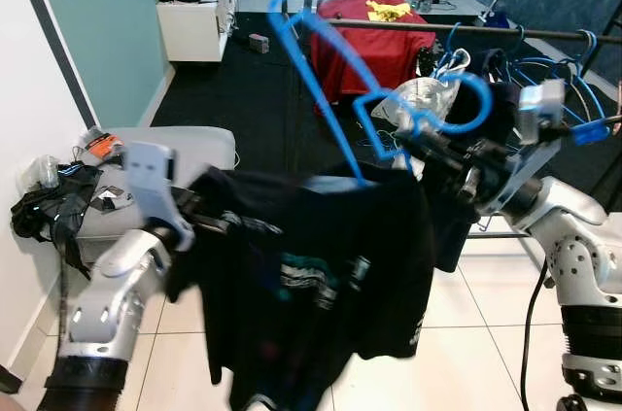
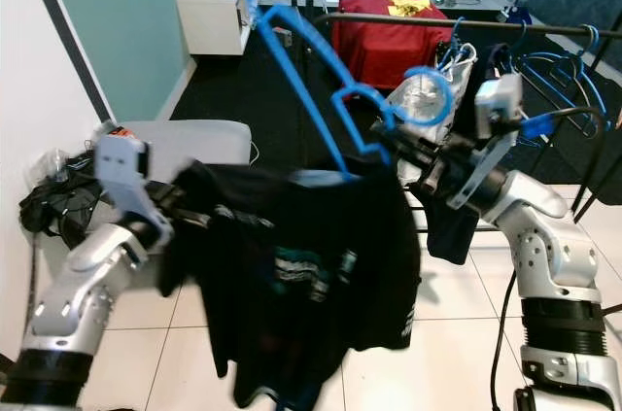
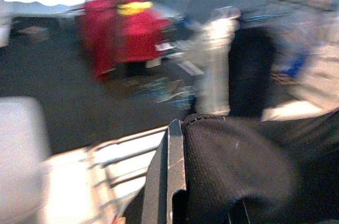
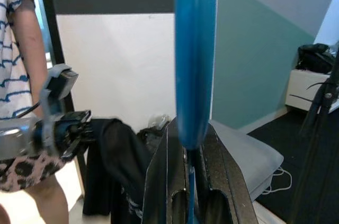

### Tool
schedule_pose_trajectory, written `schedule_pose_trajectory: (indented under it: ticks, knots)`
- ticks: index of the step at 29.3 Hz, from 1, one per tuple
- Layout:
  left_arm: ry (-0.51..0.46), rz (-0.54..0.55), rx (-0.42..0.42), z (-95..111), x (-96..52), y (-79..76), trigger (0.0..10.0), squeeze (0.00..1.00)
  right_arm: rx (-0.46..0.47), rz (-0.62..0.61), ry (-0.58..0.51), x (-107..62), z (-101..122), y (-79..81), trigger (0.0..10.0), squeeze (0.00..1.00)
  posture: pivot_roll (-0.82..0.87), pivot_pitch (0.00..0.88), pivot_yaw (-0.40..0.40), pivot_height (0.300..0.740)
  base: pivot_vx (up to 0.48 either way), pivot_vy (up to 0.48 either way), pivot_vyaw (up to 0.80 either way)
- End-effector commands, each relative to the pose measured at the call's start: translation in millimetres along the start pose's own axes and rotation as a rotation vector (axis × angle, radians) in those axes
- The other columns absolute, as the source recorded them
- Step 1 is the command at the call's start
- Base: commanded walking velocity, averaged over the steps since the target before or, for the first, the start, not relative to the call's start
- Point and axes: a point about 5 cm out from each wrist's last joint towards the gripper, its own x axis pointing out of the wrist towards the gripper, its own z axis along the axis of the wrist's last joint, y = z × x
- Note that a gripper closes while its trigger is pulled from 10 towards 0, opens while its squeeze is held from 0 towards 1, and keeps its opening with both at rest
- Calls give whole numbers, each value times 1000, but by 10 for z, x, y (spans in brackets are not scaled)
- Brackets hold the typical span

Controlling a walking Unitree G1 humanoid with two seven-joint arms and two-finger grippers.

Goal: Hang hanger

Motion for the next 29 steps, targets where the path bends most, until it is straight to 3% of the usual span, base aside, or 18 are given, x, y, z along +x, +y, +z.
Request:
schedule_pose_trajectory:
  ticks: [1,5,7,9,10,13,17,19,20,21,22,23,24,26,29]
  knots:
    - [-27,-156,-36,45,45,-281,0,0,-8,-32,30,30,-93,1,10000,0,-86,0,-28,740,0,0,0]
    - [-22,-260,-35,48,64,-454,0,0,-42,-76,76,73,-186,-16,10000,0,-88,0,-25,740,0,0,0]
    - [-1,-376,-17,30,76,-624,0,0,-82,-153,92,142,-249,-77,10000,0,-86,0,-23,740,0,0,0]
    - [14,-409,-7,12,86,-687,0,0,-93,-207,84,186,-261,-123,10000,0,-84,0,-22,740,0,0,0]
    - [45,-373,12,-46,127,-674,0,0,-79,-291,86,220,-293,-183,10000,0,-81,0,-23,740,0,0,0]
    - [81,-320,31,-107,162,-638,0,0,-61,-380,89,250,-333,-241,10000,0,-81,0,-23,740,0,0,0]
    - [301,-78,157,-499,134,-318,0,0,33,-611,272,52,-743,-330,10000,0,-69,0,-33,740,0,0,0]
    - [333,-47,180,-564,109,-270,0,0,38,-655,307,-2,-817,-340,10000,0,-70,0,-34,740,0,0,0]
    - [353,33,146,-627,77,-204,0,0,53,-725,347,-87,-924,-348,10000,0,-71,0,-37,740,0,0,0]
    - [353,33,146,-627,77,-204,0,0,53,-725,347,-87,-924,-348,10000,0,-71,0,-37,740,0,0,0]
    - [376,131,105,-688,35,-131,1765,0,57,-779,391,-157,-1032,-337,10000,0,-64,0,-40,740,0,0,0]
    - [376,131,105,-688,35,-131,1765,0,57,-779,391,-157,-1032,-337,10000,0,-64,0,-40,740,0,0,0]
    - [413,257,89,-761,-27,-25,6863,0,79,-829,443,-212,-1155,-307,10000,0,-56,0,-42,740,0,0,0]
    - [446,412,57,-851,-124,96,10000,0,116,-866,492,-235,-1324,-228,10000,0,-49,0,-42,740,0,0,0]
    - [459,460,30,-885,-154,131,10000,0,123,-864,495,-212,-1386,-176,10000,0,-47,0,-41,740,0,0,0]
